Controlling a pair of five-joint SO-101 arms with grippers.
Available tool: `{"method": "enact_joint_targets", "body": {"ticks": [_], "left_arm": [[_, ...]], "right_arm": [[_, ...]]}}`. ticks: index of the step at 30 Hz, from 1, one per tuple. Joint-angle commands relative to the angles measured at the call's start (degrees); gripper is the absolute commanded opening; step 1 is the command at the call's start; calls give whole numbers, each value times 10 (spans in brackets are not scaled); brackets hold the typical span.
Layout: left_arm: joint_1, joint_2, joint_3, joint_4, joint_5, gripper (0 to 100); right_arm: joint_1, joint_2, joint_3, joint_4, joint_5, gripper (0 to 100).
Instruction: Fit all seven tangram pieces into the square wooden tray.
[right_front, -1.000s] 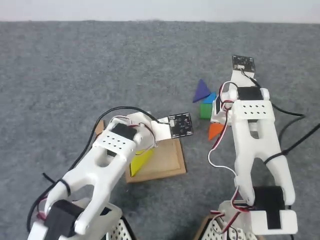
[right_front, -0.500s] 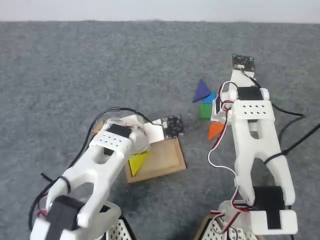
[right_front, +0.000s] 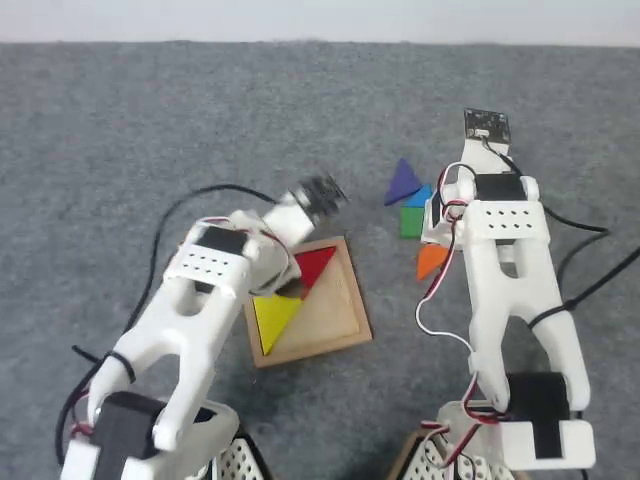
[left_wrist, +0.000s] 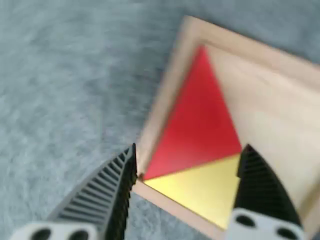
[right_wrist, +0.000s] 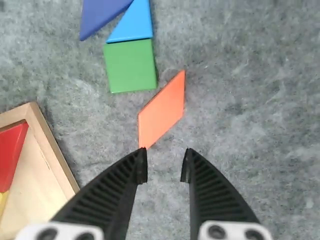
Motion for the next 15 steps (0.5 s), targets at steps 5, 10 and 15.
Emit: {"method": "enact_joint_targets", "body": {"ticks": [5,10,15], "left_arm": [[-82,-185,57,-80,151,197],[-129,-363,182,-120,195,122],[-136,-469,273,-119,193,15]], "right_arm": [[-2,-29,-28,-12,-4,120],[-43,-9,-15,-29,17,120],[-55,67,-9,-96,21,126]]}}
